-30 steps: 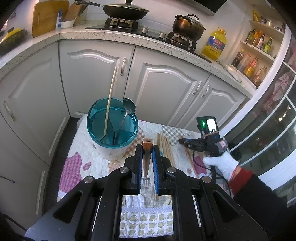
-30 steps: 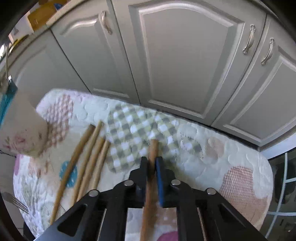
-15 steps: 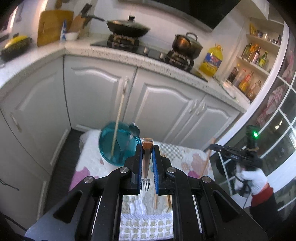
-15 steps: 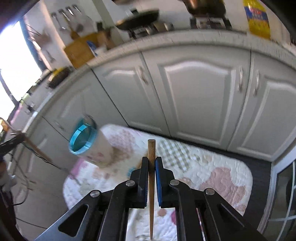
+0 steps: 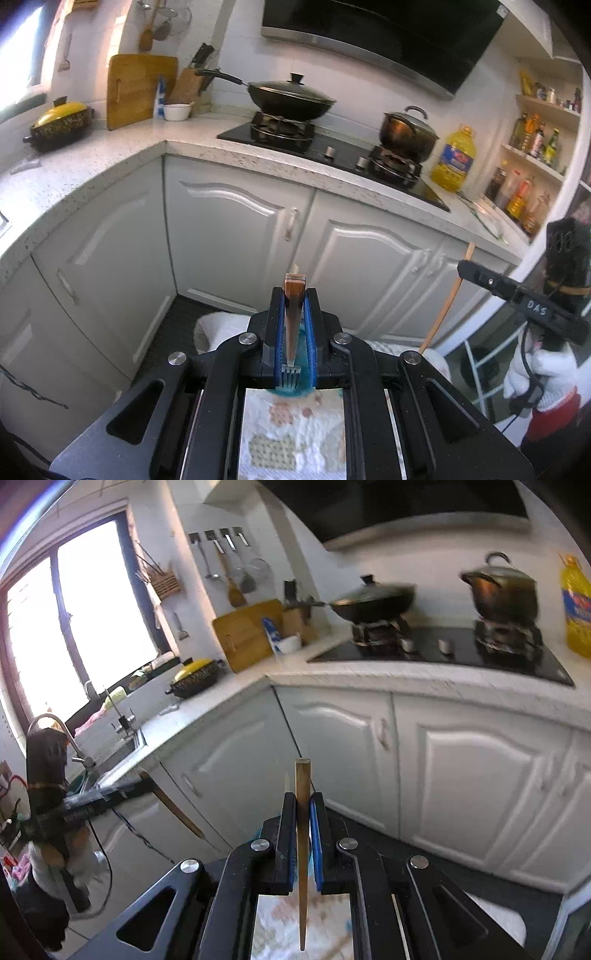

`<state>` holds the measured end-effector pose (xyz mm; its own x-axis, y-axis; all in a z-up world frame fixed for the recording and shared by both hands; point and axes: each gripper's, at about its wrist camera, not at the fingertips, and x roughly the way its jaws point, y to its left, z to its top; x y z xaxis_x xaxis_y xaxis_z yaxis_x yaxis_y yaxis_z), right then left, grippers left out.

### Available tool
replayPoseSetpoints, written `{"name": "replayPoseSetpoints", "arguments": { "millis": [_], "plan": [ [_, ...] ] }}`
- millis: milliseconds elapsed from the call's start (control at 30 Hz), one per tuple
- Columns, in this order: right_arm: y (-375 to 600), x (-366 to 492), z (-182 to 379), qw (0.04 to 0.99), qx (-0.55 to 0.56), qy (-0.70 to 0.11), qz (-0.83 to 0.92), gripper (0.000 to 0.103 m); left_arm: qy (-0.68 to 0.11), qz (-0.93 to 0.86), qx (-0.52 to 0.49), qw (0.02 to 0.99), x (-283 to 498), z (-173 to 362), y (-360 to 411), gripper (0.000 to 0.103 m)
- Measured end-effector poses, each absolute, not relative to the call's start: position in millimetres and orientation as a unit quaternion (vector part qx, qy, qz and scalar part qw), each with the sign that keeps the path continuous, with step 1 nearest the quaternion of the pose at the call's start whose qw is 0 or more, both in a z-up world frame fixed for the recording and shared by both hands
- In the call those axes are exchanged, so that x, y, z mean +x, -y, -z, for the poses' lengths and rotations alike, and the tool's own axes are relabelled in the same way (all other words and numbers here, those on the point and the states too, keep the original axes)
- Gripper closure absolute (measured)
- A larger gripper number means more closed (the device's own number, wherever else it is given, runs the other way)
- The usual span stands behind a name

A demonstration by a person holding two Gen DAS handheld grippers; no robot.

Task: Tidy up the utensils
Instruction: 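Lower both held chopsticks into the teal-rimmed holder and open both grippers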

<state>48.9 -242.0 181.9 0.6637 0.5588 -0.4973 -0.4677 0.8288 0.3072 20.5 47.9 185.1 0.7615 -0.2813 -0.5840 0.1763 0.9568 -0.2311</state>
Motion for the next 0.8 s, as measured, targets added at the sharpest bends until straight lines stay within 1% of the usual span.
{"name": "replayPoseSetpoints", "arguments": {
  "millis": [167,367,633,800],
  "plan": [
    [202,86,-186,0.912,0.077,-0.284,-0.287,0.096,-0.328,0.103,-0.079,0.936,49,-171,-47,0.094],
    [166,115,-173,0.920,0.056,-0.272,-0.277,0.096,-0.341,0.086,-0.053,0.935,73,-146,-34,0.094],
    [143,132,-122,0.933,0.032,-0.268,-0.239,0.096,-0.365,0.080,-0.022,0.927,84,-105,-16,0.094],
    [146,137,-86,0.915,0.055,-0.315,-0.247,0.096,-0.385,0.078,-0.026,0.919,88,-83,-13,0.094]
  ]
}}
